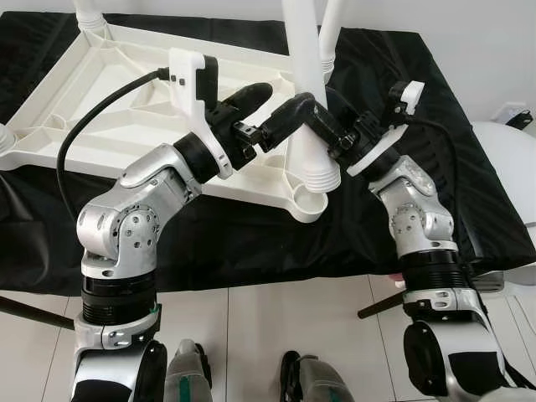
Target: Building children table
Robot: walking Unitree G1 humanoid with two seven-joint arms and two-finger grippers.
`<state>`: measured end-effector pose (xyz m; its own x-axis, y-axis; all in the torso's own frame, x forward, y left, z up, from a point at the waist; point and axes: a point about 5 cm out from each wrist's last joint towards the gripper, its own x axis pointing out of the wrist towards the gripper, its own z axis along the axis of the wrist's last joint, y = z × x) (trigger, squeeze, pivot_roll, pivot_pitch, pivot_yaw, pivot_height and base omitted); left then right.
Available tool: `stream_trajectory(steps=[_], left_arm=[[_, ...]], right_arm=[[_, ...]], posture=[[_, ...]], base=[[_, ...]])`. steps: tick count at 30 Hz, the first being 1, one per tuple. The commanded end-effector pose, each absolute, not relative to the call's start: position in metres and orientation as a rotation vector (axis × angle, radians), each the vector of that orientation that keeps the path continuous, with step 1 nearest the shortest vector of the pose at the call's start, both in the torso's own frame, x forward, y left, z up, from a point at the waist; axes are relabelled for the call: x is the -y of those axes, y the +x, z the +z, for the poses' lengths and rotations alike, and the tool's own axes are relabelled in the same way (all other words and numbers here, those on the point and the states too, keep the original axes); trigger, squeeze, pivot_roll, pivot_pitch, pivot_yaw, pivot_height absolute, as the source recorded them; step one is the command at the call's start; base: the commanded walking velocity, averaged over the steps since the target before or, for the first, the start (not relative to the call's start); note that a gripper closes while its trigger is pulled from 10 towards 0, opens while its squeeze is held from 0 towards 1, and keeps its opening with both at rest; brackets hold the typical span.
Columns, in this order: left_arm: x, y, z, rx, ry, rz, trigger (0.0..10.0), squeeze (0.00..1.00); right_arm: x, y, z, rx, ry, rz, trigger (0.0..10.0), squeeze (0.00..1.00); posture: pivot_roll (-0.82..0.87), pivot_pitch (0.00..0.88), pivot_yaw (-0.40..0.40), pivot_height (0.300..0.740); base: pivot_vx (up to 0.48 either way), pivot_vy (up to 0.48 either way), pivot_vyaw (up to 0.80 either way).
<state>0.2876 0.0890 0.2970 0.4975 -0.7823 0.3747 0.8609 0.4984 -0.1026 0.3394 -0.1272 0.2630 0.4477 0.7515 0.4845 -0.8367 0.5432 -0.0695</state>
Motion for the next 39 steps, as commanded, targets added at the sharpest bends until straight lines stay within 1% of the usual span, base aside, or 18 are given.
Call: stream_trajectory(steps=[1,4,13,22,39], left_arm=[[-0.086,0.283,0.305,0.329,-0.282,-1.125,10.0,0.00],[-0.093,0.288,0.313,0.341,-0.300,-1.122,10.0,0.00],[-0.099,0.294,0.320,0.325,-0.318,-1.134,10.0,0.00],[-0.094,0.297,0.325,0.311,-0.318,-1.158,10.0,0.00],[-0.092,0.294,0.335,0.329,-0.347,-1.194,10.0,0.00]], right_arm=[[0.127,0.333,0.261,0.486,0.167,1.055,10.0,0.00],[0.128,0.329,0.259,0.462,0.135,1.116,10.0,0.00],[0.129,0.321,0.258,0.431,0.090,1.205,10.0,0.00],[0.127,0.315,0.256,0.395,0.063,1.273,10.0,0.00],[0.127,0.313,0.253,0.372,0.042,1.282,10.0,0.00]], posture=[[0.13,0.106,-0.077,0.740],[0.12,0.104,-0.075,0.740],[0.12,0.100,-0.069,0.740],[0.12,0.099,-0.066,0.740],[0.12,0.110,-0.067,0.740]], base=[[0.000,0.000,0.00],[0.000,0.000,0.00],[0.000,0.000,0.00],[0.000,0.000,0.00],[0.000,0.000,0.00]])
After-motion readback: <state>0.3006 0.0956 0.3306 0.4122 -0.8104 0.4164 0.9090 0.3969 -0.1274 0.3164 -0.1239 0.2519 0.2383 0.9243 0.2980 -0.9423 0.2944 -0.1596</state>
